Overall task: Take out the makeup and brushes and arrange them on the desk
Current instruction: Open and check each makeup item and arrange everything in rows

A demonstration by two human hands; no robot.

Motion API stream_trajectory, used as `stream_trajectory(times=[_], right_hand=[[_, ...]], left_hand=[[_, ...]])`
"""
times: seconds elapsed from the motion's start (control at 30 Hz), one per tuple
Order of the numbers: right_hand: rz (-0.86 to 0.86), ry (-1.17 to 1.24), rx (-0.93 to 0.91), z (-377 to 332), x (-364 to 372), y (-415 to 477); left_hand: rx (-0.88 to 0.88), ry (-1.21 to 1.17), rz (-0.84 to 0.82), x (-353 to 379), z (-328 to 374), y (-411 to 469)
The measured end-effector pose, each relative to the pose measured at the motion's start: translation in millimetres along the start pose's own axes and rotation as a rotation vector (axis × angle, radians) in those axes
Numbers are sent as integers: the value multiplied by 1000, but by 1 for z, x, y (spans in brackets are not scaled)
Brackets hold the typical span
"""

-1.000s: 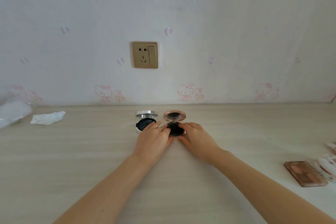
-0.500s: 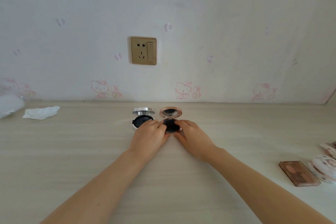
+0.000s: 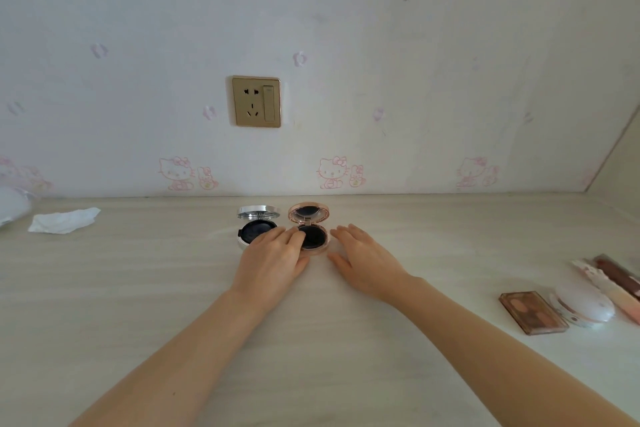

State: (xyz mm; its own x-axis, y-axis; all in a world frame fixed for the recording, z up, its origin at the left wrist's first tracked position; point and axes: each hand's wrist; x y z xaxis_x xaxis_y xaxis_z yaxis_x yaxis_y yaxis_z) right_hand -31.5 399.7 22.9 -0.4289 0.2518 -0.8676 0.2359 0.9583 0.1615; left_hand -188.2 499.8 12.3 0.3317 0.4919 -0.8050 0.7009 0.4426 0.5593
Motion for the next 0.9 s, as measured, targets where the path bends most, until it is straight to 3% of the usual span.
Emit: stream_trajectory(times=[0.37, 0.9], right_hand=[[62, -232, 61, 42, -73, -104], [253, -303, 367, 130, -145, -214]], left_hand=[[105, -207, -11, -44, 93, -7], [222, -597, -289, -59, 266, 43]])
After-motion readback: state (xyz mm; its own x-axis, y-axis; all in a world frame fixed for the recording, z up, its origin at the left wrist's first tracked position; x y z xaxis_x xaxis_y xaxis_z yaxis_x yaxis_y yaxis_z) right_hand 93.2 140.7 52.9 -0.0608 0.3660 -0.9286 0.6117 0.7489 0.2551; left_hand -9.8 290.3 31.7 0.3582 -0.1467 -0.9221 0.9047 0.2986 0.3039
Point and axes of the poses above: each hand's wrist, its own y-axis towards the middle knuckle, its own x-axis out of the palm, z = x × y, and after that the axes turned 10 degrees about y, right-handed
